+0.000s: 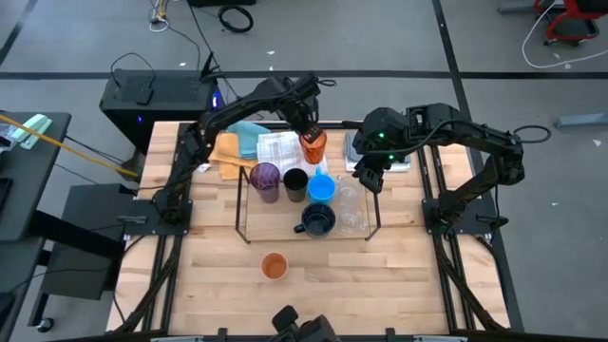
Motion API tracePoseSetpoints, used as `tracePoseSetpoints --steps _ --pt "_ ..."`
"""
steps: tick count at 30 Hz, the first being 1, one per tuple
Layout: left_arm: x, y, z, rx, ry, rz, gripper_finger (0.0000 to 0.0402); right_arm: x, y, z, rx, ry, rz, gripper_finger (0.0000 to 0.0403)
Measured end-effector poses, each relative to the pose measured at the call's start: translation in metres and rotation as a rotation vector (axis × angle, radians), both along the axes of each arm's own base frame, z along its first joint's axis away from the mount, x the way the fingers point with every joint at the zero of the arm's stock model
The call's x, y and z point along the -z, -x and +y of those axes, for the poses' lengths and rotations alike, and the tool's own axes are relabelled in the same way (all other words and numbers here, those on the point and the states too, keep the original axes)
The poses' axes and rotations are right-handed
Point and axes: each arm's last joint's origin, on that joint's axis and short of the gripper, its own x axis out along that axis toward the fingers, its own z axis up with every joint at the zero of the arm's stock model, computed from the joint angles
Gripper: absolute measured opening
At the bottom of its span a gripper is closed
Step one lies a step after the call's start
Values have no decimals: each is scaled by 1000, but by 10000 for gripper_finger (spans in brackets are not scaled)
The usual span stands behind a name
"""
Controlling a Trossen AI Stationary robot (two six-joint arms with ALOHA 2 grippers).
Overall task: Stack small to large cups/mugs on shelf
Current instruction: Put the orange glass on the shelf
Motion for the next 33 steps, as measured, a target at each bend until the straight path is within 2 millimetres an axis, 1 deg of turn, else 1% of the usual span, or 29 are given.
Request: tracePoseSetpoints --steps 5,7,10,14,17,20,23,25,28,33 --pt "-23 9 -9 2 -20 -31 14 0 0 0 0 0 0 119" --pt "-39 16 -18 13 -31 -47 14 0 0 0 0 0 0 119" --pt "-69 28 -35 35 -57 -93 14 0 0 0 0 0 0 119" --pt "-113 46 -70 80 -99 -187 14 1 0 0 0 0 4 119" --pt "-147 68 -107 119 -116 -254 14 1 0 0 5 -4 4 119" --pt "-171 88 -147 136 -159 -271 14 1 0 0 17 5 6 119" --pt "-182 104 -180 134 -196 -244 14 1 0 -1 47 6 9 119" --pt "-184 109 -197 131 -222 -225 14 1 0 -1 67 10 11 119" --pt "-180 106 -218 133 -256 -183 14 1 0 -2 85 20 12 119" --pt "-157 91 -241 122 -259 -44 14 1 0 -3 93 26 13 119"
